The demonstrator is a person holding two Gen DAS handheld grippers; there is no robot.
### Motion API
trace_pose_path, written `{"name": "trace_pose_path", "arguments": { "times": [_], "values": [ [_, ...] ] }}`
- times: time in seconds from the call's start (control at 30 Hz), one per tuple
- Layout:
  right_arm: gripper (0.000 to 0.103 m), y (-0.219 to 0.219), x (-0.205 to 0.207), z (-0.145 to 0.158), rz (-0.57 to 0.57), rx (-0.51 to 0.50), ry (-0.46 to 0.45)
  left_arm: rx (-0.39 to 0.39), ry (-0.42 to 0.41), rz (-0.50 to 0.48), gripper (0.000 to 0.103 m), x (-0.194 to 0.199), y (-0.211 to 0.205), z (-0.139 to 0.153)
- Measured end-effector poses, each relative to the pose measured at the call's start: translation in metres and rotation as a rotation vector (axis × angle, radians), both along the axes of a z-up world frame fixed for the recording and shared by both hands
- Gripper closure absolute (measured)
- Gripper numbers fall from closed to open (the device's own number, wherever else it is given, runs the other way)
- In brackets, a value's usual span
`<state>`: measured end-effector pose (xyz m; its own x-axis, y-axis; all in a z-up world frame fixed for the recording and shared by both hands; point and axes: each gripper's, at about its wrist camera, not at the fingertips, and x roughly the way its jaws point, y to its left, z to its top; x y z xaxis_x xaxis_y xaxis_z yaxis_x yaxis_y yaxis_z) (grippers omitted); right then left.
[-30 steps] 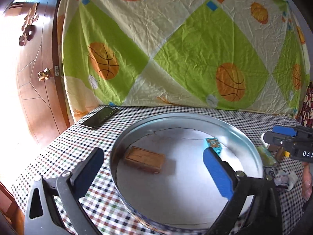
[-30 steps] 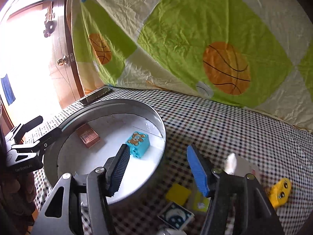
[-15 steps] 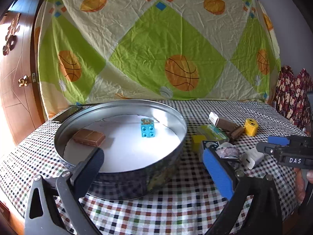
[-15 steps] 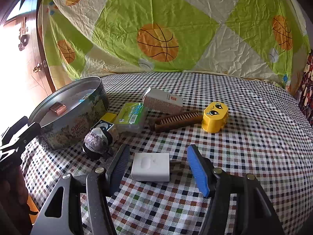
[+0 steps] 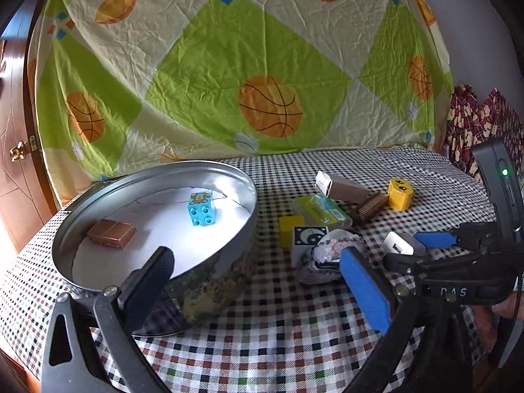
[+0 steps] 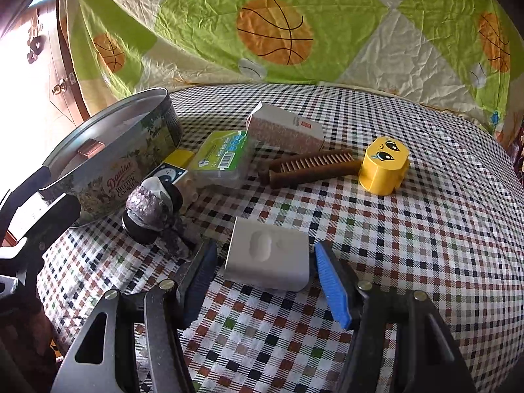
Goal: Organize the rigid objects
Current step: 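Grasp the white rectangular block with the right tool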
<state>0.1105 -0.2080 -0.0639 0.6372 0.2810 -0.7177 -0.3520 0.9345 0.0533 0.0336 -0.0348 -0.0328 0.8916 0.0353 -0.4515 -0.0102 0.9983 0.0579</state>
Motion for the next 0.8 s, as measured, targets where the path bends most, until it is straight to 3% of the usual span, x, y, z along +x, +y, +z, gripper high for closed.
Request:
{"name": "trace_pose_path", "arguments": {
  "times": [0.23, 0.8],
  "values": [
    [0.047, -0.004, 0.002, -0.001, -0.011, 0.017, -0.007, 0.003, 0.017, -0.044, 0.0, 0.002, -0.014, 0.0],
    [0.044, -0.007, -0.006, -0.004, -0.017, 0.048, -0.004, 0.033, 0.053, -0.064, 0.0, 0.012, -0.028, -0.005]
  ]
}}
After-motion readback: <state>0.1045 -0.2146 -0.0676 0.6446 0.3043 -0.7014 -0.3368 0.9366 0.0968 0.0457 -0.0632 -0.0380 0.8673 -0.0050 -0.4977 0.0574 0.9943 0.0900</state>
